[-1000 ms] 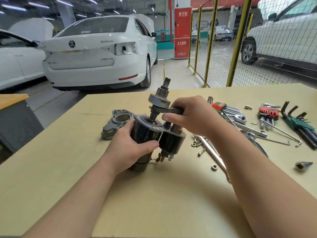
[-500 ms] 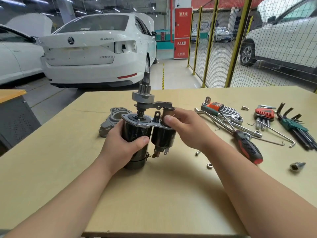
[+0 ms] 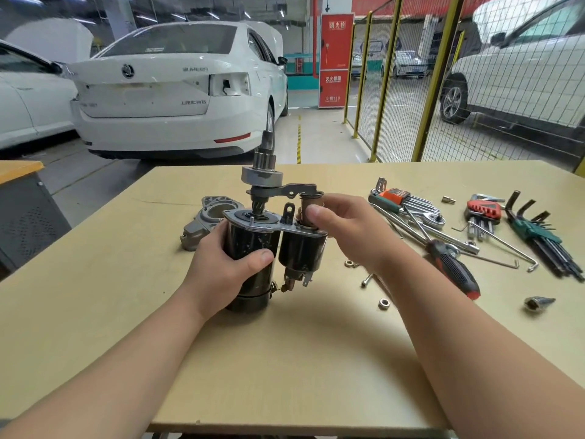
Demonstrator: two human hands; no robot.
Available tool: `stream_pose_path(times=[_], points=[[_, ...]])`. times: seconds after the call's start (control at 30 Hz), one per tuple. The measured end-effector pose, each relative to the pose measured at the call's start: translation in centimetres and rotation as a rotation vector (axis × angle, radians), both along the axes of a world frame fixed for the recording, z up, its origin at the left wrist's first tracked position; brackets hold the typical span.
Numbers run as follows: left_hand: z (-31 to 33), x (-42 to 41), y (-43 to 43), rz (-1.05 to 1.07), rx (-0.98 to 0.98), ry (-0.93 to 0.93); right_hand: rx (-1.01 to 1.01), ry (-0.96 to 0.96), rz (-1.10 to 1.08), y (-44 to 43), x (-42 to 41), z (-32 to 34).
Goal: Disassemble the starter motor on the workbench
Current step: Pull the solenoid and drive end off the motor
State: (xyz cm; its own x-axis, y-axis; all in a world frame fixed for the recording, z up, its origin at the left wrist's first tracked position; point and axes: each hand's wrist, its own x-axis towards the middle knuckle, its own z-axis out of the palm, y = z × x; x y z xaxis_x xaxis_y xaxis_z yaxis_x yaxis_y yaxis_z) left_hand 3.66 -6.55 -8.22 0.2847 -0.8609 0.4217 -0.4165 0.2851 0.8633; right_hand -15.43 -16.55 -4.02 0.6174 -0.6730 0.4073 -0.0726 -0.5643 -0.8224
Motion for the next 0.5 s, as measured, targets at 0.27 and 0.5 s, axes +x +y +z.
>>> stream_pose_path(times=[0.27, 0.5], points=[[0.1, -0.4, 0.2, -0.027, -0.028, -0.009, -0.005, 0.246, 0.025, -0.5, -1.6, 1.0], [0.4, -0.5, 0.3, -0.036, -0.011, -0.029, -0.231, 0.141, -0.062, -0.3, -1.0, 0.0]])
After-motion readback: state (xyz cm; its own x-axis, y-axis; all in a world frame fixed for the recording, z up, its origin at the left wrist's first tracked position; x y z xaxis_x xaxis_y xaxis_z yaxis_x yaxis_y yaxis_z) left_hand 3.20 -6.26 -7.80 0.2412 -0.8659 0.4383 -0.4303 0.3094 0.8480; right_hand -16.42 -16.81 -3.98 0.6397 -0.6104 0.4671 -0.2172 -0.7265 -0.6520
